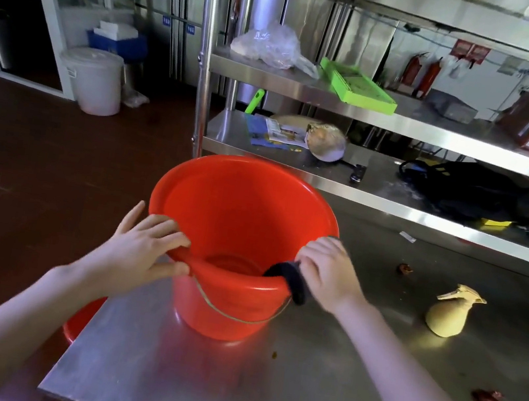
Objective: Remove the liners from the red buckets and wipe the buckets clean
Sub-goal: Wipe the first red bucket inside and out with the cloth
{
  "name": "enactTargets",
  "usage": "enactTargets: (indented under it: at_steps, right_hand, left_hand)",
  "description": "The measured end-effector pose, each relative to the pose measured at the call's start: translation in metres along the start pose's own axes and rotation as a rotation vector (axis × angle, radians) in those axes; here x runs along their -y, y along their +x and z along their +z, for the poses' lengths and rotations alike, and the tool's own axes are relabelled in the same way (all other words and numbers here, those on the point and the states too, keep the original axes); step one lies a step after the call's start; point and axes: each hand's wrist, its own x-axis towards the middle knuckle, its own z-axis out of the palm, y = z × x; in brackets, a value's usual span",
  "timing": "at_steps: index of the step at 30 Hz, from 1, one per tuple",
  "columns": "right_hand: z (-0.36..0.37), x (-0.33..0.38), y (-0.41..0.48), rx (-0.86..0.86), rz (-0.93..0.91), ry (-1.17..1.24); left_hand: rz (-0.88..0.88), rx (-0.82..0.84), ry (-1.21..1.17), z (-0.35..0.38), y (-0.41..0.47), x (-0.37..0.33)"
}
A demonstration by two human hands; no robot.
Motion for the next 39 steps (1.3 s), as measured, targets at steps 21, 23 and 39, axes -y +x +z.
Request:
enactTargets:
  at_steps: [21,23,39]
  right_hand:
    - [-0.016,-0.023,-0.003,0.100,0.059,-0.008]
    - [-0.019,-0.034,0.001,0.084,0.109,-0.020]
    - [0.038,0.106,-0.073,-0.287,0.022,-0.120]
  left_hand:
    - [0.070,-0.063,-0.020,0.019,0.006,-0.023]
    - [0.036,-0.060,-0.025,0.019,0.009,-0.026]
    - [-0.793,-0.296,-0.700,-0.002,-0.006,-0.037]
